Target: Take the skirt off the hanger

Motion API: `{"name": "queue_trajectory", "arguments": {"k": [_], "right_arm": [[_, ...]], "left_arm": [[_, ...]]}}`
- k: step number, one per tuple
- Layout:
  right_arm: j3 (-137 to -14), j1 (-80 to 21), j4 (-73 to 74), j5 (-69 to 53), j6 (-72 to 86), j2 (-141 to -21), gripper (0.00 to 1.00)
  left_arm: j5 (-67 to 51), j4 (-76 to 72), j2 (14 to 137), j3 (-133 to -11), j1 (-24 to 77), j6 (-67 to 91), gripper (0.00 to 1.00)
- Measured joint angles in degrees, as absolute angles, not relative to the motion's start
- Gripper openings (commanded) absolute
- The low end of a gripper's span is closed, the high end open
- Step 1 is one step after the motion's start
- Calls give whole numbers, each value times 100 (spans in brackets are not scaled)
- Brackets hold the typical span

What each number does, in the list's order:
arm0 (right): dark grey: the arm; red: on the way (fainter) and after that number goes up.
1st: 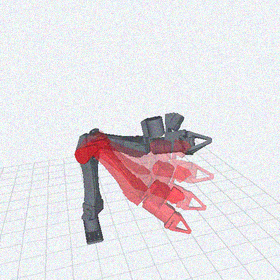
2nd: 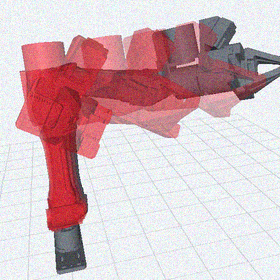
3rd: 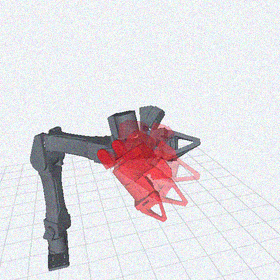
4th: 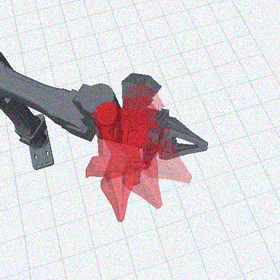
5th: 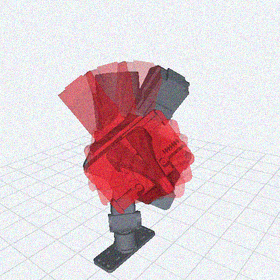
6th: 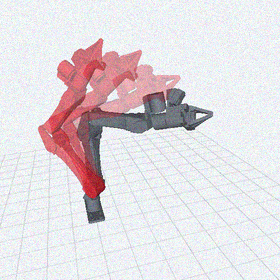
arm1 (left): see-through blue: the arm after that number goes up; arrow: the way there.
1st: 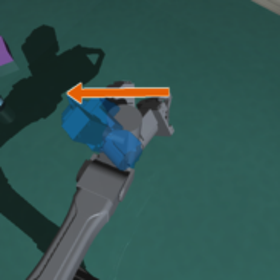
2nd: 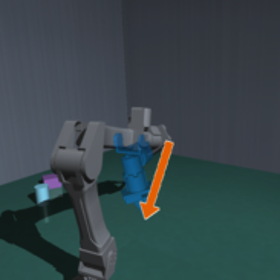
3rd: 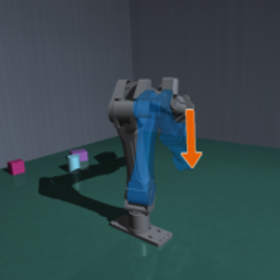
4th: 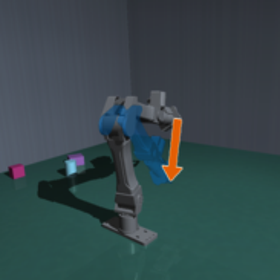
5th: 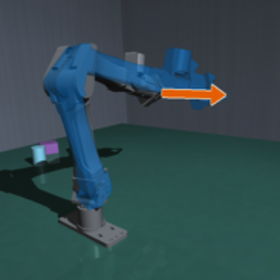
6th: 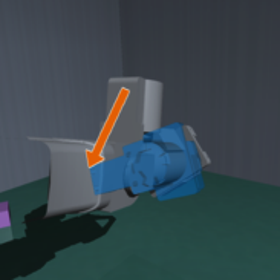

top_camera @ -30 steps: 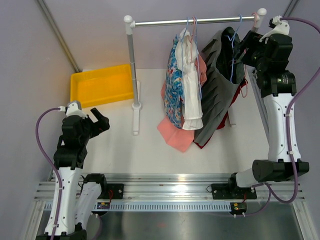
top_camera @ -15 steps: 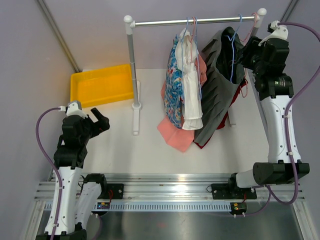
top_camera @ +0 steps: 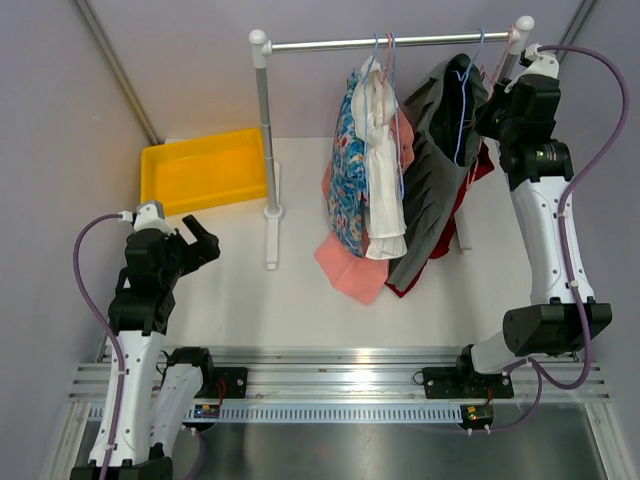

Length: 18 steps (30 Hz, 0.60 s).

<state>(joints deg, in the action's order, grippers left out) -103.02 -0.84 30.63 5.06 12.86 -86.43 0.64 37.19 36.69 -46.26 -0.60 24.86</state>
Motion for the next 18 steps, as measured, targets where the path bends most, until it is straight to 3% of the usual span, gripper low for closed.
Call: {"name": "queue_trajectory", "arguments": {"k": [18], "right_arm": [[-11681,-80,3865,484,1291,-8917,0]], "left_arm": [[78,3721,3684,-4626,-60,2486,98]]}}
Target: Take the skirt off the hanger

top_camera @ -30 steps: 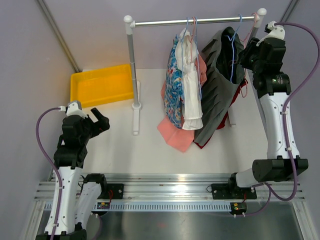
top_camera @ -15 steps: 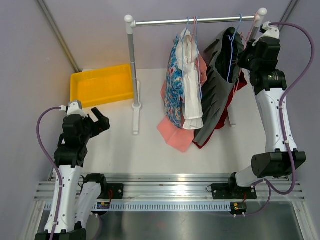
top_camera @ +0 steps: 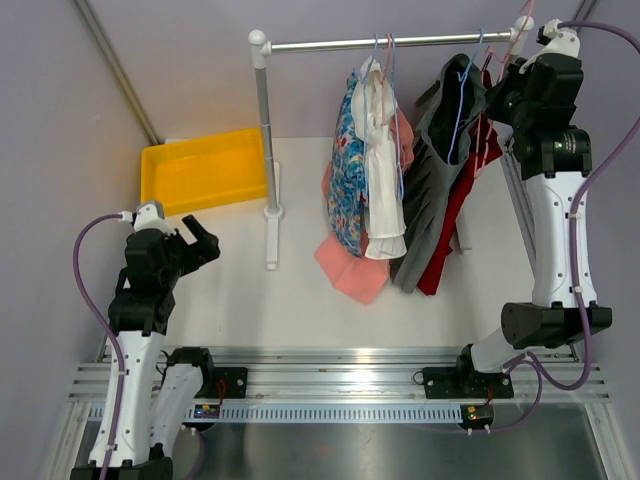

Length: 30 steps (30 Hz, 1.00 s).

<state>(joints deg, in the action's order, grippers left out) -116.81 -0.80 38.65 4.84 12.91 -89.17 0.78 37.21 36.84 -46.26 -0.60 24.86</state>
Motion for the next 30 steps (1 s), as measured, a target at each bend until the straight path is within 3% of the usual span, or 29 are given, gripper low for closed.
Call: {"name": "queue_trajectory", "arguments": {"k": [8,12,21,24,30], "right_arm": [[-10851,-80,3885,460,1256,-8307,0],[-10020,-78,3994,554,1236,-7196,0],[-9769,-78,4438,283,1608,-5907,0],[-9769,-78,4587,106,1761,-5824,0],[-9769,-78,4838,-14,1870,-5819,0]], "left_arm": [[-134,3623,3070,-4633,-60,2355,99],[-777,3391,2692,-5196,-60,2408,99],[-3030,1667,3889,-7319,121,2814,99],[-3227,1643,4755,-8364,729,2700,99],[-1389,2716,7105,-11303,3826,1531,99]]}}
